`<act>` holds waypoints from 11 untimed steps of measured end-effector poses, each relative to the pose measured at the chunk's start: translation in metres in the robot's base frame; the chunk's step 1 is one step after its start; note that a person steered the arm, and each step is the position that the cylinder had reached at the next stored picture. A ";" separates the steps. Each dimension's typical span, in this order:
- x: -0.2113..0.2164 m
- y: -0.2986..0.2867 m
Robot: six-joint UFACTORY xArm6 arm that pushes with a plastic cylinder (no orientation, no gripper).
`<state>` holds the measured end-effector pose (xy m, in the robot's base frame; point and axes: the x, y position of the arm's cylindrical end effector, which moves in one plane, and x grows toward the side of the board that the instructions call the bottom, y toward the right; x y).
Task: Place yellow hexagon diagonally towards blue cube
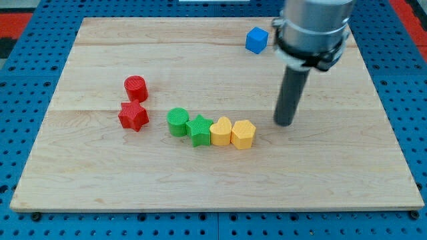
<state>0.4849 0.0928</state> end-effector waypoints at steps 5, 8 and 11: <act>0.109 -0.008; -0.039 -0.063; -0.095 -0.057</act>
